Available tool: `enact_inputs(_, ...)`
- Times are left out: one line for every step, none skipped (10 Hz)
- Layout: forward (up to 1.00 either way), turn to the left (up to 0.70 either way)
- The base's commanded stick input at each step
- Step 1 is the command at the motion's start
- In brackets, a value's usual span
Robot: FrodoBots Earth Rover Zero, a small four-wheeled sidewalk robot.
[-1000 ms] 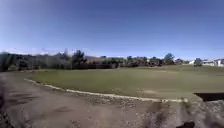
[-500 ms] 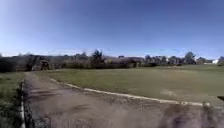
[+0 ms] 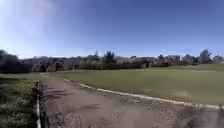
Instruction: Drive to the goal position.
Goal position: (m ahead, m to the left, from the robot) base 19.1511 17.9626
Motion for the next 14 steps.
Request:
enact_inputs(0.00,0.25)
enact_inputs(0.00,0.00)
enact_inputs(0.00,0.00)
enact_inputs(0.00,0.00)
enact_inputs(0.00,0.00)
enact_inputs(0.00,0.00)
enact_inputs(0.00,0.00)
enact_inputs(0.00,0.00)
enact_inputs(0.00,0.00)
enact_inputs(0.70,0.00)
enact_inputs(0.70,0.00)
enact_inputs(0.70,0.00)
enact_inputs(0.70,0.00)
enact_inputs(0.70,0.00)
